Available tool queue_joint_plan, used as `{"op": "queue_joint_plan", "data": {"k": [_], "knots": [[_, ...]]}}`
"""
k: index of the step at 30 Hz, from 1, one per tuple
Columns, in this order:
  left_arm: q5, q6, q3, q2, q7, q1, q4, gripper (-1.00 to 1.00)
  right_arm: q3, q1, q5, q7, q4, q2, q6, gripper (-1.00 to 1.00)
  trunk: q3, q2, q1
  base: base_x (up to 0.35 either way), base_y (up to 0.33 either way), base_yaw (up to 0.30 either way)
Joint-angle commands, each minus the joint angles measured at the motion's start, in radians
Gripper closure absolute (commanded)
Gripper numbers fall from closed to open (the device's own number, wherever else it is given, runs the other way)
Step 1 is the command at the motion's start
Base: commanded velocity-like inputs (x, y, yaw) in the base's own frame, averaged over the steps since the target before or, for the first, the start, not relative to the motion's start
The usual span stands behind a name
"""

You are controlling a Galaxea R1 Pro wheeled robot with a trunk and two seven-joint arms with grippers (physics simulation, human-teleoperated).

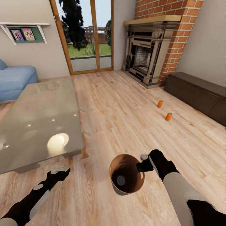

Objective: Put the three can of soda from the living room inside the tash can in the kitchen.

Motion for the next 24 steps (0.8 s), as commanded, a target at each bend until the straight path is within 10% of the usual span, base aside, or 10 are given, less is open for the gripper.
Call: {"op": "queue_joint_plan", "data": {"k": [1, 24], "knots": [[0.0, 0.0, 0.0, 0.0, 0.0, 0.0, 0.0, -1.0, -0.002, 0.0, -0.03, 0.007, 0.0, 0.0, 0.007, 1.0, 0.0, 0.0, 0.0, 0.137, -0.303, 0.0], [0.0, 0.0, 0.0, -0.001, 0.005, 0.0, 0.0, -1.0, 0.0, 0.0, -0.03, 0.011, 0.002, 0.001, 0.005, 1.0, 0.0, 0.0, 0.0, 0.13, -0.303, 0.0]]}}
